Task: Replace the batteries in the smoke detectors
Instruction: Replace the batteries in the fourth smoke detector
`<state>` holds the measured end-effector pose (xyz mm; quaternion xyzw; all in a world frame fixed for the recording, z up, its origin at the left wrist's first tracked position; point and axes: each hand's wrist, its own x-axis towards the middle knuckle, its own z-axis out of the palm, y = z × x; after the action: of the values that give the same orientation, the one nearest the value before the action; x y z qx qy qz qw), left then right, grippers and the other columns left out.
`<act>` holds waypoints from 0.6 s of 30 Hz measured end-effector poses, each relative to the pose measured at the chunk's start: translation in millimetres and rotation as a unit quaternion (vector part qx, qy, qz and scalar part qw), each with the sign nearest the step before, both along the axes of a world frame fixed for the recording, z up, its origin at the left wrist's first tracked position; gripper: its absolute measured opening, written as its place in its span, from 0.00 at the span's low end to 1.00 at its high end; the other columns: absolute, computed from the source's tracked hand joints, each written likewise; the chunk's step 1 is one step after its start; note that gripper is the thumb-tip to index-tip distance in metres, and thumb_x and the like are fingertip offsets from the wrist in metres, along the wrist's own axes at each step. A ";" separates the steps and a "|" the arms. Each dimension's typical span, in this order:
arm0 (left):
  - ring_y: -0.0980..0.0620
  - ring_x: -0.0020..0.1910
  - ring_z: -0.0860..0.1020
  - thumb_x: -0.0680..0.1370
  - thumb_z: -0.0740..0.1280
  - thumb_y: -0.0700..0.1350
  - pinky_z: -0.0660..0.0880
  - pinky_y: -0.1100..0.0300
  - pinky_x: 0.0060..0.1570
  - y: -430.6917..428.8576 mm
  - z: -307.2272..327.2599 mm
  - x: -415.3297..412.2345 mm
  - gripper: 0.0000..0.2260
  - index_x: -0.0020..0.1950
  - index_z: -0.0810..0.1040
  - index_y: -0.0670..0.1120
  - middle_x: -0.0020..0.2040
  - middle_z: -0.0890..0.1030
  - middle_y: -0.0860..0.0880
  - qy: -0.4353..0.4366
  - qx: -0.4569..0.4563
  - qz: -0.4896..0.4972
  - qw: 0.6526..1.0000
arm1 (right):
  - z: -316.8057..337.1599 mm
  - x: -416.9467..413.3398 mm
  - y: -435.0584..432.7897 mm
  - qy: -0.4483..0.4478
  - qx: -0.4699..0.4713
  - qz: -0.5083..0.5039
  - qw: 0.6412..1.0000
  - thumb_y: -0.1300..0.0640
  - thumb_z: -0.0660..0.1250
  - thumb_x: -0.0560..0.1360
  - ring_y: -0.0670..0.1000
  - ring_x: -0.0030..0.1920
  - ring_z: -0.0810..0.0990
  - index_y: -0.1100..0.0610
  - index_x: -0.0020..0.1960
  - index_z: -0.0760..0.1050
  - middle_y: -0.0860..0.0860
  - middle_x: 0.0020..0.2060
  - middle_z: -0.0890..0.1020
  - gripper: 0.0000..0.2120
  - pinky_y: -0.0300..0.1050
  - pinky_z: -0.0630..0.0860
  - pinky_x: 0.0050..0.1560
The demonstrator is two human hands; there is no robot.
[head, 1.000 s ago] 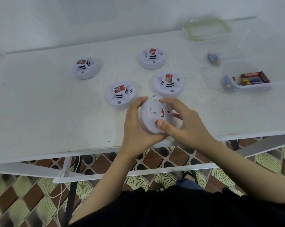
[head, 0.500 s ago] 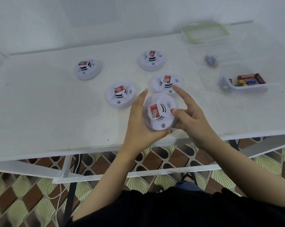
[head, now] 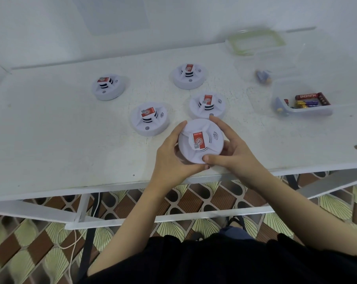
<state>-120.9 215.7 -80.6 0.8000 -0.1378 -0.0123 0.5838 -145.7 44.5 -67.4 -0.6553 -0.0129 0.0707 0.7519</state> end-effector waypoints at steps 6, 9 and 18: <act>0.70 0.57 0.75 0.61 0.82 0.40 0.72 0.74 0.51 -0.4 3.5 -2.3 0.38 0.61 0.66 0.64 0.54 0.76 0.73 -0.015 0.009 0.000 1.000 | 0.2 -0.6 2.1 -0.012 -0.015 -0.007 1.000 0.75 0.70 0.67 0.53 0.57 0.80 0.50 0.71 0.64 0.54 0.60 0.78 0.38 0.48 0.80 0.51; 0.70 0.57 0.75 0.62 0.82 0.41 0.72 0.74 0.50 -0.3 5.1 -2.4 0.38 0.62 0.66 0.65 0.54 0.75 0.75 -0.019 0.010 -0.004 1.000 | 0.1 0.0 2.1 -0.010 -0.006 -0.009 1.000 0.75 0.70 0.67 0.53 0.57 0.80 0.51 0.71 0.64 0.54 0.60 0.78 0.38 0.50 0.80 0.51; 0.69 0.56 0.75 0.63 0.81 0.40 0.73 0.75 0.50 0.8 5.6 -2.1 0.37 0.61 0.67 0.65 0.54 0.75 0.75 -0.028 0.006 -0.015 0.999 | 2.1 -0.4 1.5 -0.005 -0.004 -0.010 1.000 0.76 0.69 0.67 0.54 0.53 0.81 0.52 0.72 0.63 0.50 0.53 0.82 0.38 0.54 0.81 0.49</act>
<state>-123.1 216.5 -75.0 0.8012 -0.1660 0.0012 0.5750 -146.1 46.0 -65.3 -0.6590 -0.0102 0.0600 0.7497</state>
